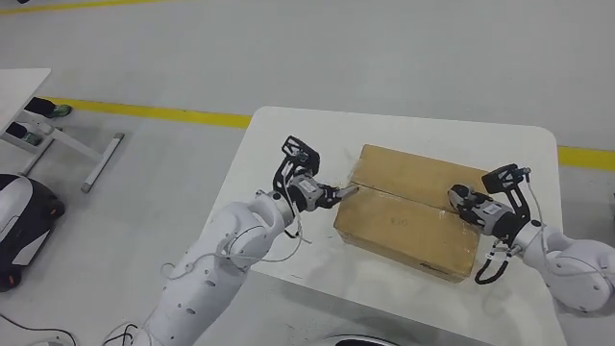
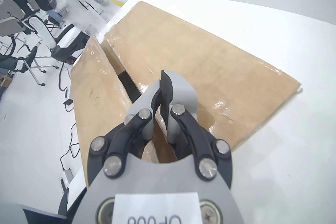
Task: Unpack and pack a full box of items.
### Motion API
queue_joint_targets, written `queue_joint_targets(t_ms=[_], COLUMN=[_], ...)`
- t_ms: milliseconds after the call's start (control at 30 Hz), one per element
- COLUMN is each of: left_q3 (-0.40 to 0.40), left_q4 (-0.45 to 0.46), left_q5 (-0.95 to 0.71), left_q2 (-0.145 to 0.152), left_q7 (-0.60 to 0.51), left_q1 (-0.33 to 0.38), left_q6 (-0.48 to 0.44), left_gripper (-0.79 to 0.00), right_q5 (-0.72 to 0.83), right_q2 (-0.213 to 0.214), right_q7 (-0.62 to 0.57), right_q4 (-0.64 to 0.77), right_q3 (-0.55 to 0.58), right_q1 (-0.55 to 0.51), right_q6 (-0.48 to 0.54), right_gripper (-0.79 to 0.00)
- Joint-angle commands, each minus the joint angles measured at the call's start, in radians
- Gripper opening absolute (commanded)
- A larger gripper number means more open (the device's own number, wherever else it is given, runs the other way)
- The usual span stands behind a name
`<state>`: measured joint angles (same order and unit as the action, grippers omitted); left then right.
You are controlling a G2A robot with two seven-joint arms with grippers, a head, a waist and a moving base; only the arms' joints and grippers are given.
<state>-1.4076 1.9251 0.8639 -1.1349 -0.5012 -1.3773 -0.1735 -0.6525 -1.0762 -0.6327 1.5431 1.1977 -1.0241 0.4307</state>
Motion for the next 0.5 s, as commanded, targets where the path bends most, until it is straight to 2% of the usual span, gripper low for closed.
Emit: queue_joint_targets(t_ms=[0, 100, 467], left_q3=[-0.005, 0.000, 0.085], left_q4=[-0.029, -0.072, -0.239], left_q5=[-0.117, -0.207, -0.332], left_q2=[-0.003, -0.008, -0.025], left_q7=[-0.015, -0.033, -0.074], left_q1=[0.002, 0.031, 0.182], left_q6=[0.022, 0.036, 0.039], left_gripper=[0.000, 0.000, 0.000], right_q5=[-0.002, -0.006, -0.017], right_q2=[-0.001, -0.002, -0.005], right_q7=[-0.002, -0.005, -0.001], right_q4=[-0.004, -0.012, -0.041], right_q3=[-0.005, -0.013, -0.034], right_q1=[0.004, 0.009, 0.016], right_q6=[0.002, 0.005, 0.014], right_gripper=[-0.785, -0.785, -0.785])
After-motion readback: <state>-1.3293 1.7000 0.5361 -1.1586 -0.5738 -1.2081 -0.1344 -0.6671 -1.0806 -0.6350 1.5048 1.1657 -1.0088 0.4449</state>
